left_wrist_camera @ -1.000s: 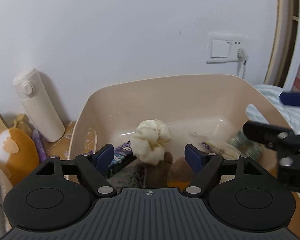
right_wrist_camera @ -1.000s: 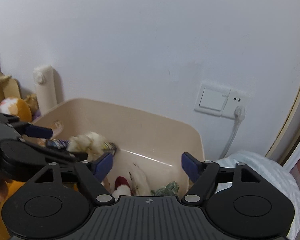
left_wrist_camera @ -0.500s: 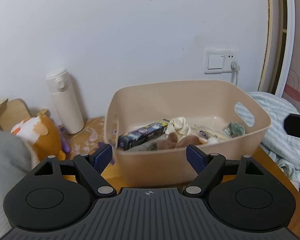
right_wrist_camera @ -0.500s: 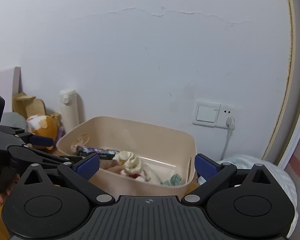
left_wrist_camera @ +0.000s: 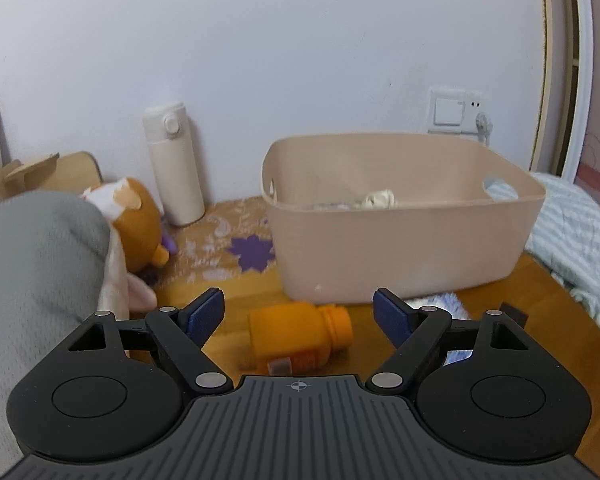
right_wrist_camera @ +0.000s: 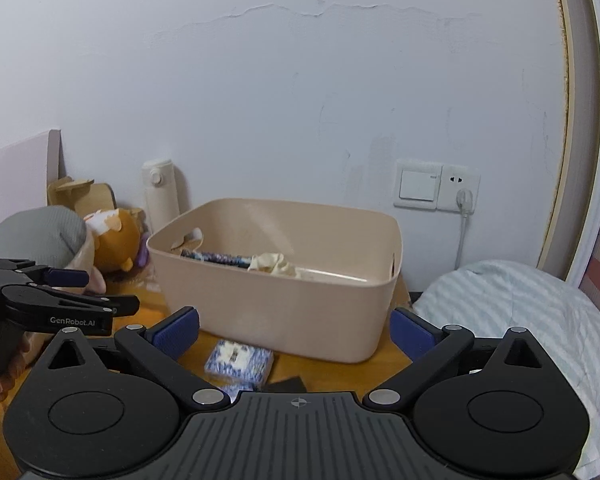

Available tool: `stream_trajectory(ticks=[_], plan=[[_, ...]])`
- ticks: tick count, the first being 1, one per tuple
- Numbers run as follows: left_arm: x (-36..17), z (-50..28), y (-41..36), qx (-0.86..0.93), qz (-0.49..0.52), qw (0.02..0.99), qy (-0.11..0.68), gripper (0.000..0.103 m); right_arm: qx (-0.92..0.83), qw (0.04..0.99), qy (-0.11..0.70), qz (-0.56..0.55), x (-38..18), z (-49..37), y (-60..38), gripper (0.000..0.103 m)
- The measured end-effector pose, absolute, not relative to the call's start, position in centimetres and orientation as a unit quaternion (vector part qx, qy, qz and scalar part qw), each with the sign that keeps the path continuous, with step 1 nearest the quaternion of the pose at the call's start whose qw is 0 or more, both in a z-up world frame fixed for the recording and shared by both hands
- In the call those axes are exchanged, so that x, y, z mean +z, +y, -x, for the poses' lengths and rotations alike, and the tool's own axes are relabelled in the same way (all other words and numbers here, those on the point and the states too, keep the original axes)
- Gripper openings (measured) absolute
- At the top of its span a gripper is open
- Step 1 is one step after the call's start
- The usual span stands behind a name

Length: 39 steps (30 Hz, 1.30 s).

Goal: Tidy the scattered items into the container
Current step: 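Move both grippers back toward the orange bottle and black box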

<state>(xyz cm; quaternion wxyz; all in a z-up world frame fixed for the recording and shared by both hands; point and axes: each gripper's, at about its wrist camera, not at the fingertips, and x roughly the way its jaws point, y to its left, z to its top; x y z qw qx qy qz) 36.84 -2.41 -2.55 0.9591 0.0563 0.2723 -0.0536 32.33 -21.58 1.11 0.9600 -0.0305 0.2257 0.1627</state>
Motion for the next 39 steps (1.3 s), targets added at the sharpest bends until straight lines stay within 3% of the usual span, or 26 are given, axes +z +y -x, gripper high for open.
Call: stream_trajectory(ticks=[13,39], plan=[[-6.8,-36.7,-2.0,-0.062,-0.014,0.947,0.314,0.083,0.151,0.953,0.257,0.053,-3.2,-33.2,-20.8,0.103],[-9.3,-41.6,-1.6,-0.038,0.071,0.936,0.342,0.083,0.130,0.936,0.319,0.078,-8.8,-37.9,-20.1,0.102]])
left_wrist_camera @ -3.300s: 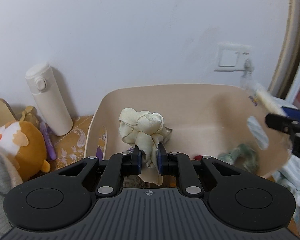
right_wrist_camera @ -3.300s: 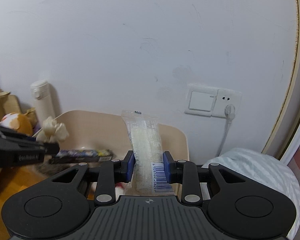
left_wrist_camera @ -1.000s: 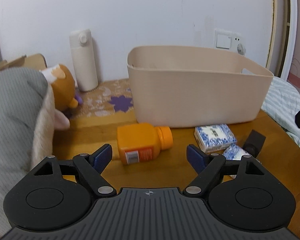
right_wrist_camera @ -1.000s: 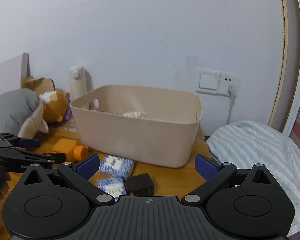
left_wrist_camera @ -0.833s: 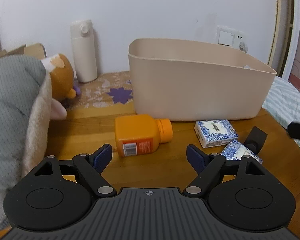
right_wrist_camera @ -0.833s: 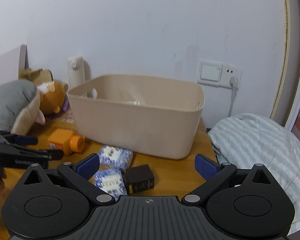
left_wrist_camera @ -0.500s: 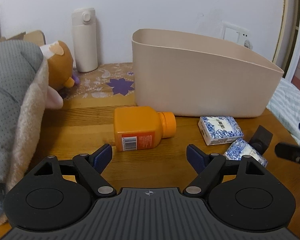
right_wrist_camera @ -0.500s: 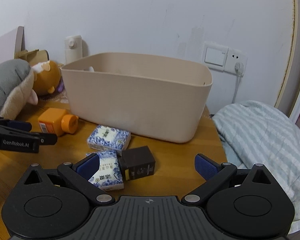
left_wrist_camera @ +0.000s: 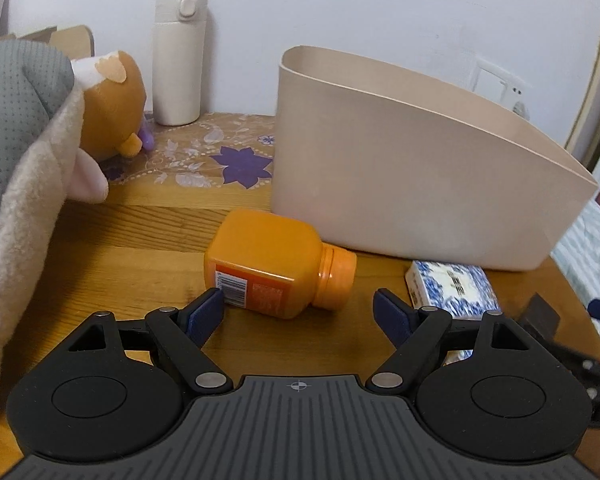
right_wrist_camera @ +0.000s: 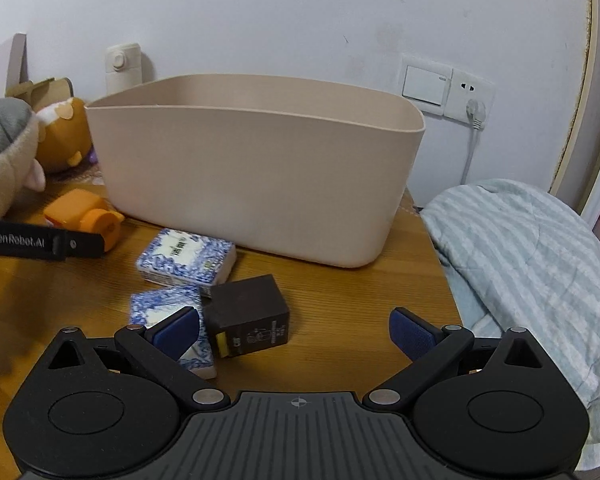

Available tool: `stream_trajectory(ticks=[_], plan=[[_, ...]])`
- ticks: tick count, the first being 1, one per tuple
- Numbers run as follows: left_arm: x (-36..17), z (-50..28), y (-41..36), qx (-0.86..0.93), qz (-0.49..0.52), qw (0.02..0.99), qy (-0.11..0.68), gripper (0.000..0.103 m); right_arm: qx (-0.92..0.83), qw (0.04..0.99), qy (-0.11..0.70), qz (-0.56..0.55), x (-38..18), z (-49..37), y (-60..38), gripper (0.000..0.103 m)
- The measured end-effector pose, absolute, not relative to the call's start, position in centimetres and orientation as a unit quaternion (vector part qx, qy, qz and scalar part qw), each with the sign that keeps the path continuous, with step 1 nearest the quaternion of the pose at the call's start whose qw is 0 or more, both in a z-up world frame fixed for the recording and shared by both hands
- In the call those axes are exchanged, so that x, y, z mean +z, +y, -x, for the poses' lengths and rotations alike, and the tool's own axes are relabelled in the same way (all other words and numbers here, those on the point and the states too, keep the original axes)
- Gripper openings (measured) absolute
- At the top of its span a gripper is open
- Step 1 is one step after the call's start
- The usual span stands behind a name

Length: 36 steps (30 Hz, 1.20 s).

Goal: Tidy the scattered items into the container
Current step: 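Move both grippers back toward the orange bottle and black box, then grasp the orange bottle with left gripper while right grasps the black box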

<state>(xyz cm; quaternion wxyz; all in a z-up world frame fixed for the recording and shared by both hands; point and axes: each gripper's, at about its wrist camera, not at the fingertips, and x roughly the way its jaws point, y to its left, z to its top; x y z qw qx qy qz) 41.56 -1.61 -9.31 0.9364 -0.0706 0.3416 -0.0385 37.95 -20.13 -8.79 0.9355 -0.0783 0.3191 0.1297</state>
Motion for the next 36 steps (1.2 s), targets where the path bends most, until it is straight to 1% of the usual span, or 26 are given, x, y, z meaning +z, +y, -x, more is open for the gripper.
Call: stream_trajectory(ticks=[8,10,14,16,21,24,29,32,36], plan=[[-9.9,-42.7,-1.8,-0.041,0.049,0.941,0.332,0.084,0.138,0.934,0.317,0.085,-9.4,-39.2,-19.7,0.101],[-10.1,-43.0,-1.9,-0.054,0.033,0.942,0.329,0.088,0.142,0.934,0.317,0.083,-9.5,-39.5,-19.7,0.101],[-10.6,-43.5,-1.9,-0.069,-0.018,0.944,0.323,0.090,0.147,0.933,0.319,0.072,-9.7,-39.8,-19.9,0.101],[-10.8,-43.8,-1.9,-0.080,-0.031,0.942,0.323,0.094,0.150,0.933,0.321,0.064,-9.9,-40.0,-20.1,0.101],[-10.8,-43.9,-0.7,-0.102,-0.042,0.939,0.325,0.095,0.148,0.933,0.323,0.051,-10.1,-40.1,-20.6,0.101],[-10.8,-43.7,0.3,-0.091,-0.035,0.941,0.325,0.095,0.127,0.935,0.322,0.076,-10.3,-40.1,-20.6,0.101],[-10.6,-44.1,0.7,-0.072,-0.023,0.943,0.325,0.095,0.133,0.931,0.331,0.075,-10.7,-40.3,-20.5,0.098],[-10.5,-44.5,0.6,-0.041,0.009,0.946,0.322,0.095,0.131,0.933,0.323,0.083,-10.8,-40.3,-20.2,0.098],[-10.3,-45.3,0.5,0.010,0.058,0.947,0.317,0.095,0.135,0.932,0.328,0.068,-10.9,-40.7,-20.3,0.099]])
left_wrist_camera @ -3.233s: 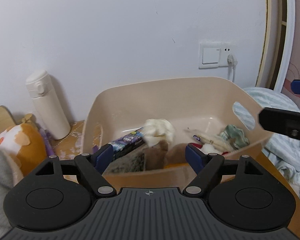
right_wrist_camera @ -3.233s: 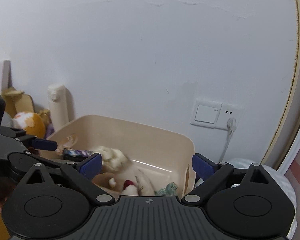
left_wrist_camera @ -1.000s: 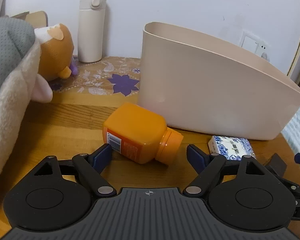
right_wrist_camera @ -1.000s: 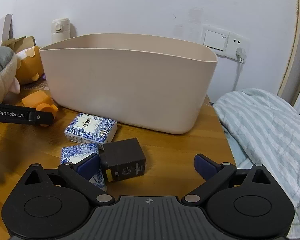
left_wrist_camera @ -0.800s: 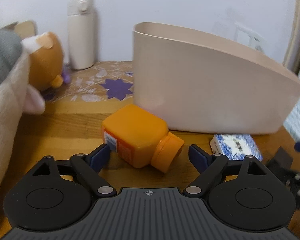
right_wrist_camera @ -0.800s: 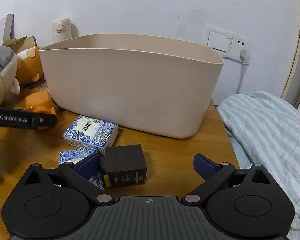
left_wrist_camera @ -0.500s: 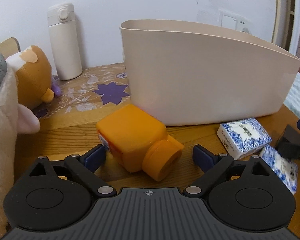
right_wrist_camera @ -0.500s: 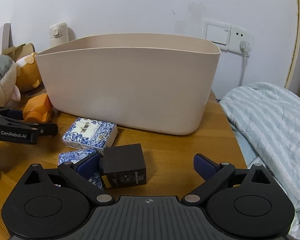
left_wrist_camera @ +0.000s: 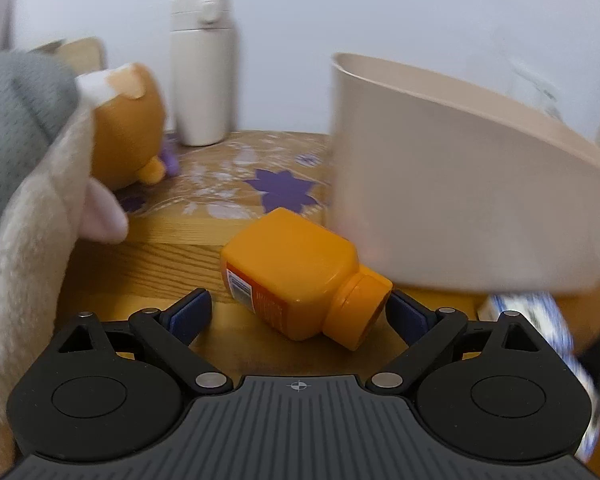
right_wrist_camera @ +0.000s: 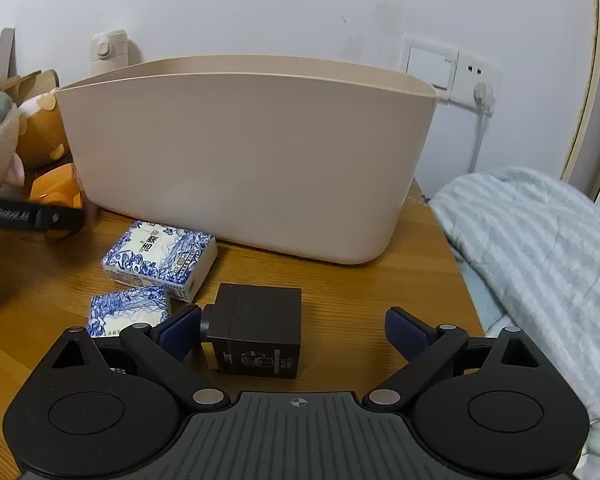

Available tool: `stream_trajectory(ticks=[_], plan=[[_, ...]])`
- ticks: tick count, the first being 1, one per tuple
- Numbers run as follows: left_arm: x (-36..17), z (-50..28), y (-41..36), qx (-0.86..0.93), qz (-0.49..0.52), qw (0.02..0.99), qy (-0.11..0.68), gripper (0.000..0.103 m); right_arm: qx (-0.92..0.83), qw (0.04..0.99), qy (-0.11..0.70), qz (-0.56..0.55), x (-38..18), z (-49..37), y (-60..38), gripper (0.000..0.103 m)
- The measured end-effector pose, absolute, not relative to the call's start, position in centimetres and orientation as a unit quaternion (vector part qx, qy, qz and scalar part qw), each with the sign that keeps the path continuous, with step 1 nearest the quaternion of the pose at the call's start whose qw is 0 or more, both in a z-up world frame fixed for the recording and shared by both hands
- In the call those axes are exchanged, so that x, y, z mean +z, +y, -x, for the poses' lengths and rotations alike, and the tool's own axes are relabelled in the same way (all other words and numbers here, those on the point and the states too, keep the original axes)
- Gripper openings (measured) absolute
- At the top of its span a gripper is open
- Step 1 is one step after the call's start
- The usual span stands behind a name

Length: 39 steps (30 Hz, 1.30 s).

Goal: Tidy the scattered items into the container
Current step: 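Grasp the orange bottle with left gripper while right grasps the black box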

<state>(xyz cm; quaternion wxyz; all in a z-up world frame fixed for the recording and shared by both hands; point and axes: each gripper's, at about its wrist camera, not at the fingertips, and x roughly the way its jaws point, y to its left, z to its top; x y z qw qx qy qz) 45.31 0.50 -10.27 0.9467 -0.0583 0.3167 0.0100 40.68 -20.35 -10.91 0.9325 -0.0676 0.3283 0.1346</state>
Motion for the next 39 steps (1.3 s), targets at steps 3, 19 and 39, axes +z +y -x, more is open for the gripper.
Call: stream_trajectory(ticks=[3,19,39], plan=[[-10.3,-45.6,0.1,0.035,0.065,0.948,0.309,0.095,0.132,0.932,0.331,0.061,-10.9,-40.8,-20.6,0.100],[-10.5,-44.5,0.7,-0.101,-0.149,0.943,0.280,0.097,0.132,0.930,0.339,0.047,-11.0,-40.9,-21.2,0.102],[-10.5,-46.1,1.6,-0.153,-0.057,0.935,0.315,0.083,0.142,0.935,0.322,0.045,-10.8,-40.9,-21.1,0.057]])
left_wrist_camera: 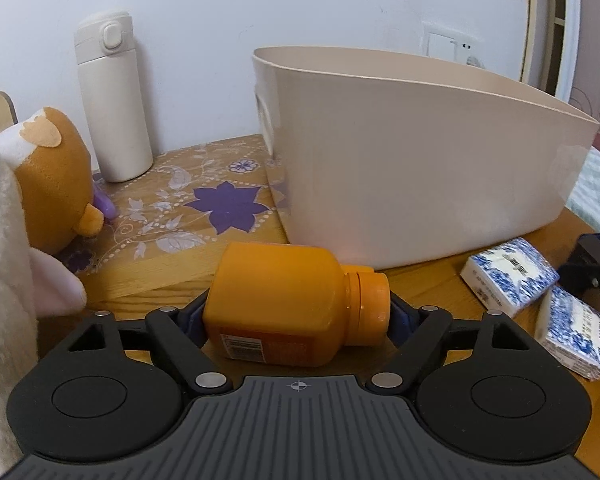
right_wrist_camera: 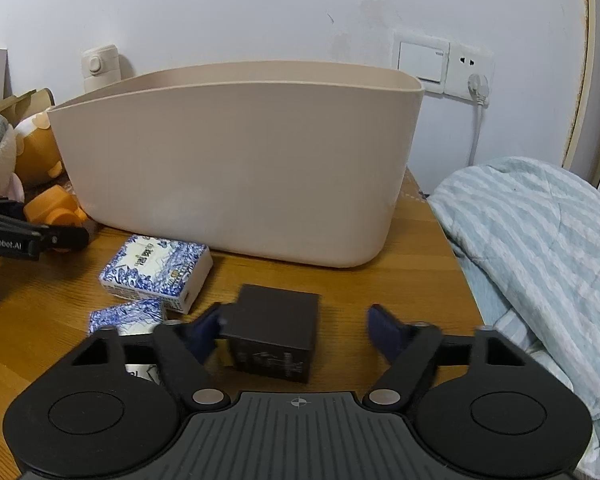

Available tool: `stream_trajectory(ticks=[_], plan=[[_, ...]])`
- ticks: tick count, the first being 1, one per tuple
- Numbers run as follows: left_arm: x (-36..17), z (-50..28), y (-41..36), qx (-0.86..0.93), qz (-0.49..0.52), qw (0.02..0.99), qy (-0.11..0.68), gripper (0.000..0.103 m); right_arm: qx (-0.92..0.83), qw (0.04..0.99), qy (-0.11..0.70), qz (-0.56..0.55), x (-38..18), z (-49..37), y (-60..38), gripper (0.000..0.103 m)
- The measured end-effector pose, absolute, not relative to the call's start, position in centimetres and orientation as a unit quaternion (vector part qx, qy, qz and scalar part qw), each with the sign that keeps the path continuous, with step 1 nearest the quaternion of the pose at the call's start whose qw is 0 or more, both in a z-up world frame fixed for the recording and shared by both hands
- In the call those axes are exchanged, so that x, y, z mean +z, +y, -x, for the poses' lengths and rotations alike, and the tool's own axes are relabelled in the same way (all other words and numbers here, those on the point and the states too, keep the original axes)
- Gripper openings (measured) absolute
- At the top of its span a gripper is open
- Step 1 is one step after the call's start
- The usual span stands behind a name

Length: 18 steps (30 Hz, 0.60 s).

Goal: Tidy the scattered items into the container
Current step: 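Grasp the orange bottle with left gripper while right grasps the black box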

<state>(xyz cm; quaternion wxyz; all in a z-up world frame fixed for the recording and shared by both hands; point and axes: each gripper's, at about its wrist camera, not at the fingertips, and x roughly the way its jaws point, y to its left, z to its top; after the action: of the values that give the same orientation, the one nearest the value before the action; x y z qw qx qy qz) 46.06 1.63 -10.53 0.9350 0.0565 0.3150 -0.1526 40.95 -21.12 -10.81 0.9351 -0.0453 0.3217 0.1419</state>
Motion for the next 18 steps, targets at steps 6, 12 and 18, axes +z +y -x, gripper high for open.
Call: stream_trajectory(ticks=[6,12,18], plan=[[-10.5,-44.6,1.4,-0.147,-0.039,0.937,0.315,0.083,0.142,0.936,0.319,0.040,-10.7,-40.7,-21.1,0.046],[-9.9,-43.0,1.8,-0.142,-0.027,0.936,0.320,0.082,0.139,0.936,0.323,0.032,-10.5,-40.0,-21.0,0.046],[-8.0,-40.8,1.9,-0.157,-0.033,0.940,0.303,0.081,0.142,0.937,0.316,0.039,-9.5,-38.2,-20.4,0.046]])
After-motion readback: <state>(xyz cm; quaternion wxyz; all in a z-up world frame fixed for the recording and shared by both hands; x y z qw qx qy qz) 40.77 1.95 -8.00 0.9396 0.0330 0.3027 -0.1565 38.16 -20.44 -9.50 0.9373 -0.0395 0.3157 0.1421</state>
